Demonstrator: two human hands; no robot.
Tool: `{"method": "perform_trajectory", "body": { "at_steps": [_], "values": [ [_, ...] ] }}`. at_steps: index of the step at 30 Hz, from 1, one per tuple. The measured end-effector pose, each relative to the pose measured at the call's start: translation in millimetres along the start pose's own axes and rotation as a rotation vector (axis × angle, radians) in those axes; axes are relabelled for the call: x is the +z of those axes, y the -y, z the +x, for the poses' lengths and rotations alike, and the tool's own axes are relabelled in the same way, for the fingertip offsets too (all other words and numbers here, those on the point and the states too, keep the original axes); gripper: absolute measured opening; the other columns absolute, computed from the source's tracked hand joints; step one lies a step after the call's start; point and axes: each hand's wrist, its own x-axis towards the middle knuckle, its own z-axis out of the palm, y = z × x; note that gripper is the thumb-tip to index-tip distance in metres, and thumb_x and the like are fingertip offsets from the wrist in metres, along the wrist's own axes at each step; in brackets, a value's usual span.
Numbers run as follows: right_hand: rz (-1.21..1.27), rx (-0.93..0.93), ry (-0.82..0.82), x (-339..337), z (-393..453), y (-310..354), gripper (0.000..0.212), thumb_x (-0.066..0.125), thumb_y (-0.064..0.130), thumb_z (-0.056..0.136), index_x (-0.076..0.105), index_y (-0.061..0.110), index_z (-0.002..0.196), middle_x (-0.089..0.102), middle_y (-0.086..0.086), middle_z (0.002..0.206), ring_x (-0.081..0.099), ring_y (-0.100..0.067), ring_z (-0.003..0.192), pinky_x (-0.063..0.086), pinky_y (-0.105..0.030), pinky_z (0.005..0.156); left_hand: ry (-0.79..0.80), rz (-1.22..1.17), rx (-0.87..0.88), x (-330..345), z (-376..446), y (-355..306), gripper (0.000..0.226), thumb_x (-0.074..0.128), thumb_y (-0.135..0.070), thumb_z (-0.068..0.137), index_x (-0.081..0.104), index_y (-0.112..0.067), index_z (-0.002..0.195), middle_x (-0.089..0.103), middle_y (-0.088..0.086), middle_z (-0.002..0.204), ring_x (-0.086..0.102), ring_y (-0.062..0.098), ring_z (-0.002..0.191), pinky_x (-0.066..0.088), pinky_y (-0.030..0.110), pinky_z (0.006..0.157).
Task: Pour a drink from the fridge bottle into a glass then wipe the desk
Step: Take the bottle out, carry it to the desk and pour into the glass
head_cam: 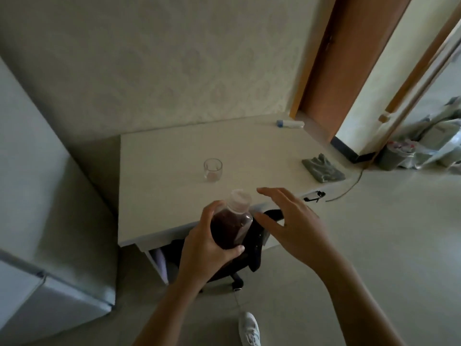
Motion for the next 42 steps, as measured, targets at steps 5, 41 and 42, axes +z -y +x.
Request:
{"method": "perform_trajectory", "body": {
  "at_steps": [5,41,42],
  "values": [
    [0.027,-0.153,0.117,0.6,86.0,-29.3,0.051,0.043,0.057,0.088,0.036,0.038,0.135,0.046,0.017,0.136,0.048,-0.004,0.116,0.042,-0.032,0.096,-0.074,0.057,-0.104,13.2,55.8,9.2,0.095,0.086,-0.042,0.056,0.022,-0.054,0.125,0.047,-0.026,0.117,0.053,-0.001,0.107,0.039,0.003,0.081],
    [-0.128,-1.046,0.377,16.6,388.5,-37.5,0.024,0.039,0.043,0.095,0.051,0.024,0.103,0.056,0.009,0.096,0.049,-0.007,0.08,0.035,-0.015,0.078,-0.291,0.067,-0.209,23.0,259.4,62.8,0.096,0.085,-0.045,0.052,0.021,-0.06,0.122,0.048,-0.037,0.104,0.058,-0.003,0.089,0.048,0.006,0.076],
    [-0.121,-1.035,0.389,13.9,389.0,-38.1,0.022,0.04,0.043,0.095,0.051,0.024,0.101,0.055,0.009,0.094,0.049,-0.008,0.078,0.035,-0.015,0.074,-0.291,0.074,-0.214,24.2,260.1,61.1,0.097,0.085,-0.044,0.052,0.02,-0.062,0.121,0.046,-0.04,0.104,0.058,-0.004,0.089,0.046,0.004,0.075]
  ]
}}
